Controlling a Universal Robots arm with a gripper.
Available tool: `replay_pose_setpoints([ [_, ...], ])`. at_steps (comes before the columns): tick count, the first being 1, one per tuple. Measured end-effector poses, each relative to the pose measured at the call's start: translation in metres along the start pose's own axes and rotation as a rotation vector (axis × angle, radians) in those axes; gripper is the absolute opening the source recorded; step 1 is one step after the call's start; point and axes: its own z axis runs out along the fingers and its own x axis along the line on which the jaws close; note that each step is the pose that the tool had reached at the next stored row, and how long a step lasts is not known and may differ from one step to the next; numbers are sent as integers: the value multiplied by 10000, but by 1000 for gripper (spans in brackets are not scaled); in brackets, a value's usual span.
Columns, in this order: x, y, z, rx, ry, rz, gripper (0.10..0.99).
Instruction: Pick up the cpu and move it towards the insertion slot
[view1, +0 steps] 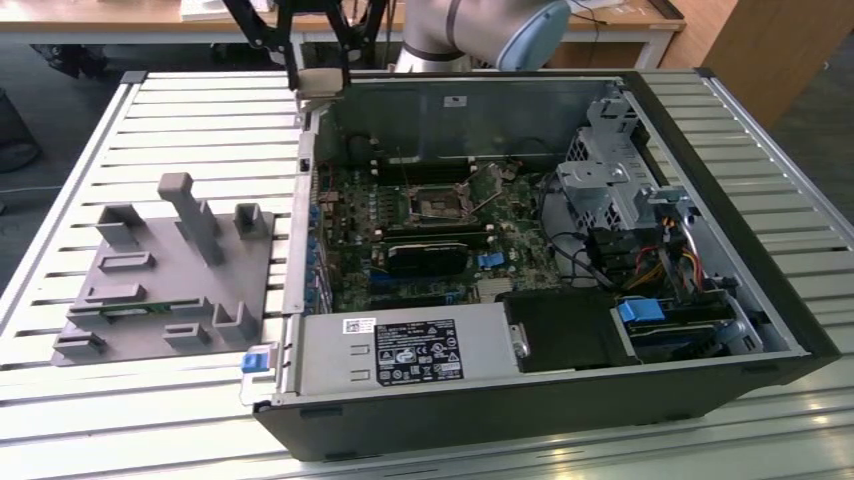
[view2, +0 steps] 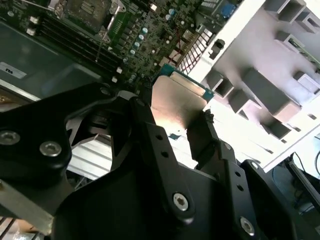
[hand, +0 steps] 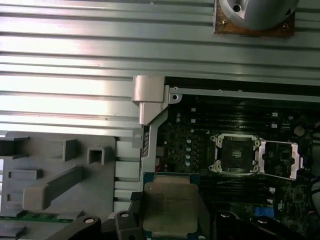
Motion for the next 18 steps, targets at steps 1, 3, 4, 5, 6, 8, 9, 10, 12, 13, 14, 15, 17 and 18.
replay_pose_setpoints([
  [1,-22,2,2,0,-1,0,529],
  [3,-94,7,7,1,0,1,529],
  [4,-134,9,10,0,-1,1,529],
  [5,-179,13,13,1,0,1,529],
  [6,-222,18,16,1,0,0,529],
  [8,-305,29,24,1,-1,1,529],
  [9,-344,36,28,0,0,0,529],
  [10,-383,44,31,2,0,0,529],
  [12,-461,58,42,0,-1,1,529],
  [13,-500,62,46,0,-1,1,529],
  [14,-538,64,50,0,-1,0,529],
  [15,-568,66,54,0,0,0,529],
  [17,-626,70,58,1,0,3,529],
  [18,-661,74,61,1,0,2,529],
])
